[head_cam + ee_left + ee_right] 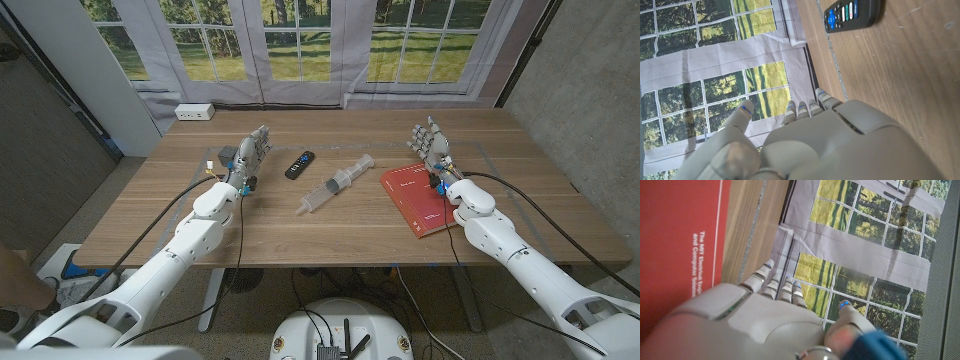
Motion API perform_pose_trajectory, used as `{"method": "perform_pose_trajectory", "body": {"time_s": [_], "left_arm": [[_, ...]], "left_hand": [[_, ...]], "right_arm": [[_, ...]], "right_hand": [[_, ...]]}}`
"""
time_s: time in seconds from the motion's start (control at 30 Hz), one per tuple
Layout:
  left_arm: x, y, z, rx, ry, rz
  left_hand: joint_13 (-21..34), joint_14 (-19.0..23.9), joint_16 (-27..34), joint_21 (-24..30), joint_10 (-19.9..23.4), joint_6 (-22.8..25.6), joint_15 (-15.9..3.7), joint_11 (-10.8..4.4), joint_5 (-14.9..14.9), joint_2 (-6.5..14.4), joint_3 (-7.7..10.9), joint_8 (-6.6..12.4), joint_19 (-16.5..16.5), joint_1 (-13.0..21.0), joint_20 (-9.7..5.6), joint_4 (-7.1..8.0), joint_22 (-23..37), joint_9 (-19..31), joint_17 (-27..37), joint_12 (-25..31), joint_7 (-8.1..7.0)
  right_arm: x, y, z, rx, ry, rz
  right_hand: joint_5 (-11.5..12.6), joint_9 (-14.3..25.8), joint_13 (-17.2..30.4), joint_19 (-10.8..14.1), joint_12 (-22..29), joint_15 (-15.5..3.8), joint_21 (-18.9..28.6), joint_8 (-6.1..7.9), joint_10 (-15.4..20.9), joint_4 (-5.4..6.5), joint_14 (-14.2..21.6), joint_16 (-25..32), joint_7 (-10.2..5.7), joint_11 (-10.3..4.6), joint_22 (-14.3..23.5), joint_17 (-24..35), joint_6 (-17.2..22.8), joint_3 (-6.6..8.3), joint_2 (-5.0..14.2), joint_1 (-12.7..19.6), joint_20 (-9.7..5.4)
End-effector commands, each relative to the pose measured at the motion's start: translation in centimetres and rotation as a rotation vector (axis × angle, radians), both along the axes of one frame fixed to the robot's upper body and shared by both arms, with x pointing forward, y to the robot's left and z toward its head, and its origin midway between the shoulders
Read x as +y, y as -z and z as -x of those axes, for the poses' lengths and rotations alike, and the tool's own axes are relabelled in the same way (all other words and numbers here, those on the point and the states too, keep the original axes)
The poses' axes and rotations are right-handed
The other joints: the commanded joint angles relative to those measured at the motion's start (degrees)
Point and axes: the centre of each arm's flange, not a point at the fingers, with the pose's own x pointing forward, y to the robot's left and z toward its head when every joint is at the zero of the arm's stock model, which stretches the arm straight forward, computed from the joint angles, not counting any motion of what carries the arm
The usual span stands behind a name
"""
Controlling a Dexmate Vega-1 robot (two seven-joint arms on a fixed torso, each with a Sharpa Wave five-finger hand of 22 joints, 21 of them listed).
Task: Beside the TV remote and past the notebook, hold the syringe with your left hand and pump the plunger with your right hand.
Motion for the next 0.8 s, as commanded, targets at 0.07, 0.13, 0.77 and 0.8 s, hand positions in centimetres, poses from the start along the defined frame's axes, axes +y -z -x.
{"method": "perform_pose_trajectory", "body": {"time_s": [0.07, 0.13, 0.77, 0.8], "left_arm": [[0.6, -0.5, -0.3, 0.000, -0.012, 0.002], [0.7, -0.6, -0.4, -0.002, -0.015, 0.020], [0.4, -2.0, -0.1, 0.003, -0.022, 0.000], [0.5, -2.1, 0.0, 0.003, -0.025, -0.003]], "left_hand": [[0.29, -0.21, 0.27, 0.31, -0.34, 0.00, -0.11, -0.03, 0.36, 4.02, 0.38, 0.28, 0.34, 0.40, -1.32, -0.29, 0.21, 0.20, 0.14, 0.38, 0.27], [0.29, -0.16, 0.26, 0.33, -0.27, 0.04, -0.08, -0.13, 0.35, 4.03, 0.40, 0.27, 0.44, 0.44, -1.33, -0.36, 0.21, 0.21, 0.14, 0.38, 0.21], [0.28, 0.69, 0.33, 0.45, 0.23, 0.53, -0.11, -0.45, 0.29, 3.99, 0.46, 0.29, 1.15, 0.74, -1.11, -1.05, 0.21, 0.22, 0.14, 0.38, -0.09], [0.28, 0.73, 0.33, 0.46, 0.30, 0.56, -0.12, -0.50, 0.28, 3.99, 0.47, 0.28, 1.22, 0.77, -1.11, -1.11, 0.21, 0.22, 0.14, 0.39, -0.08]], "right_arm": [[0.1, -0.6, 0.4, -0.039, -0.012, 0.033], [0.2, -0.7, 0.4, -0.043, -0.014, 0.028], [1.0, -1.7, 2.0, -0.088, -0.024, 0.092], [1.1, -1.7, 2.1, -0.093, -0.023, 0.099]], "right_hand": [[0.44, 0.27, 0.10, 0.27, 0.32, -1.70, 0.38, 0.31, 0.64, -0.10, 0.00, 0.29, -0.12, -0.13, 0.14, 0.01, 0.53, 0.42, 0.68, 0.45, -0.87], [0.47, 0.27, 0.10, 0.27, 0.32, -1.79, 0.39, 0.32, 0.65, -0.16, 0.01, 0.26, -0.17, -0.15, 0.14, -0.07, 0.55, 0.47, 0.68, 0.50, -0.89], [0.74, 0.30, 0.11, 1.58, 0.90, -2.20, 0.87, 0.86, 2.34, -1.21, 1.72, 0.55, -0.53, 0.37, 0.12, -1.20, 2.24, 1.05, 0.41, 1.35, -1.29], [0.74, 0.30, 0.12, 1.67, 0.92, -2.21, 0.90, 0.87, 2.40, -1.23, 1.73, 0.54, -0.56, 0.31, 0.12, -1.23, 2.27, 1.07, 0.41, 1.36, -1.28]]}}
